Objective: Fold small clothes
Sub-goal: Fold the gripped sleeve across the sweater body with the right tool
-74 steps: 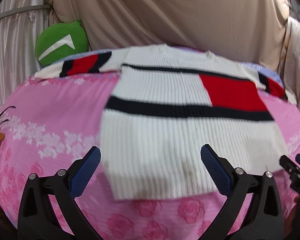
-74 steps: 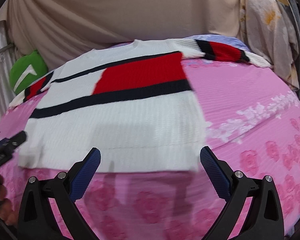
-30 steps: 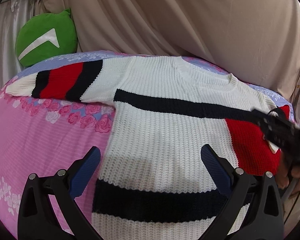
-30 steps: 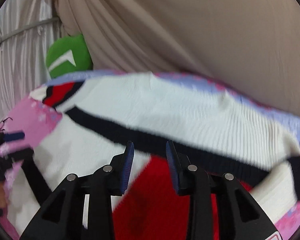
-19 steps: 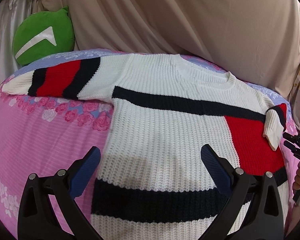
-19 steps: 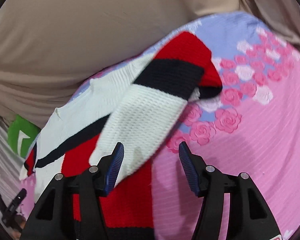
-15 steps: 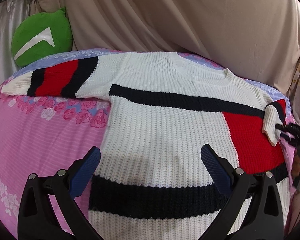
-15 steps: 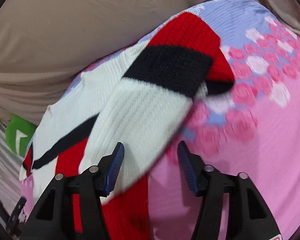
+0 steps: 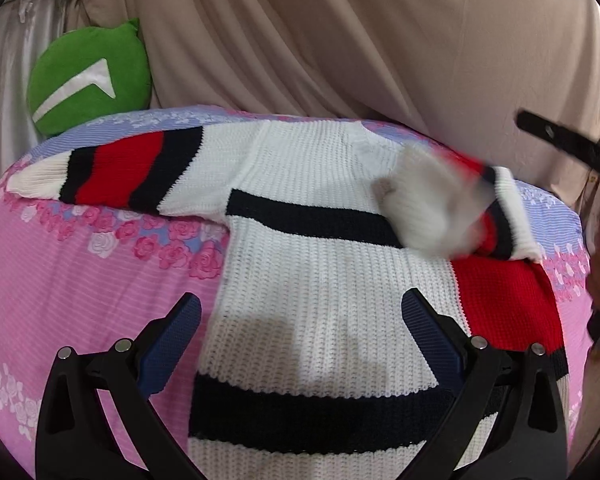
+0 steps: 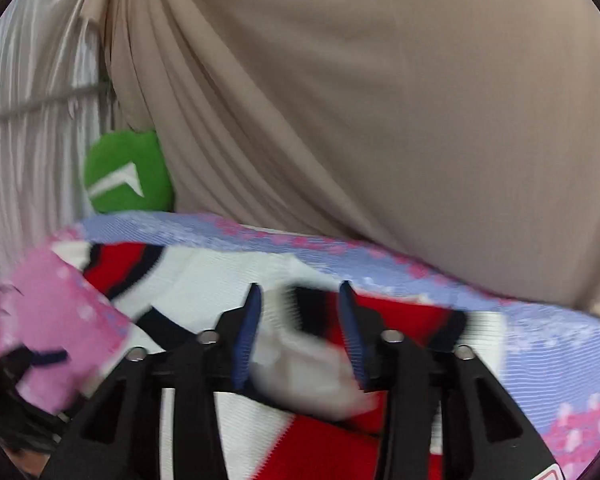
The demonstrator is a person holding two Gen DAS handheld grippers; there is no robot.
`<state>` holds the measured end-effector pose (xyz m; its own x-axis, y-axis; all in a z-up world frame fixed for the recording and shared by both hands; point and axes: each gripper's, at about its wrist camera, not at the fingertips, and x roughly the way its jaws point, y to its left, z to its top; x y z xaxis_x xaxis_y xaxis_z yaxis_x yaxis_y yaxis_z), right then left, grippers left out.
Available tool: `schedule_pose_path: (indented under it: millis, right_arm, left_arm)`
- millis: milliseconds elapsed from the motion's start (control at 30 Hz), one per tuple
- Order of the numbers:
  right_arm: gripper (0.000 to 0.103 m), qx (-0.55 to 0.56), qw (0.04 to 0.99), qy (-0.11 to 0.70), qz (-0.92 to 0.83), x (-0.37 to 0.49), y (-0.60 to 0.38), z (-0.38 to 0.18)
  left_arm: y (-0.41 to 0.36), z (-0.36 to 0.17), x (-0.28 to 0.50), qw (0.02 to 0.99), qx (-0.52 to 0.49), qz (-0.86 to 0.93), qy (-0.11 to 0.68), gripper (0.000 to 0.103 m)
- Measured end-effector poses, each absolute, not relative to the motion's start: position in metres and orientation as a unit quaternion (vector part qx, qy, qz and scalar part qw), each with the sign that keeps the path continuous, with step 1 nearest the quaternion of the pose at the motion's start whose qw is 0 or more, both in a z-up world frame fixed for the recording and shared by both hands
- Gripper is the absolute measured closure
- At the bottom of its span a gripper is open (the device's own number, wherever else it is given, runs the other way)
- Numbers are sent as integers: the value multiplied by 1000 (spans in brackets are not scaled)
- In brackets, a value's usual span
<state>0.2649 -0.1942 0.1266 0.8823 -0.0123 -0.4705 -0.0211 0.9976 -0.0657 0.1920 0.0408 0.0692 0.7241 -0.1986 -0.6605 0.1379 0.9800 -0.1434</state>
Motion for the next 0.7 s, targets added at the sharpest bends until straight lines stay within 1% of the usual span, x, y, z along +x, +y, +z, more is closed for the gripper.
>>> schedule_pose_path:
  millis: [133, 267, 333, 433, 533, 600, 633, 700]
  right_arm:
    - [41, 67, 957, 271, -75, 200, -271, 88]
    - [41, 121, 932, 313, -137, 165, -331, 54]
    - [41, 113, 928, 324, -146, 153, -341, 40]
    - [41, 69, 922, 348, -153, 156, -338, 26]
    - [41, 9, 912, 378, -157, 187, -324, 9]
    - [41, -18, 900, 403, -164, 206, -321, -1]
    - [45, -24, 897, 409, -166, 213, -321, -1]
    - [45, -22, 897, 397, -194, 219, -330, 4]
  left_arm:
    - [34, 65, 204, 921, -41, -107, 372, 5]
    - [11, 59, 234, 905, -54, -143, 396, 5]
    - [-8, 55, 244, 901, -51, -150, 404, 5]
    - [-43, 46, 241, 896, -21, -167, 411, 5]
    - [-84, 28, 238, 889, 47, -173, 421, 5]
    - [-103, 13, 246, 890, 96, -144, 422, 5]
    - [-109, 7, 251, 893, 117, -126, 416, 5]
    - [-107, 15, 264, 906, 110, -100, 396, 5]
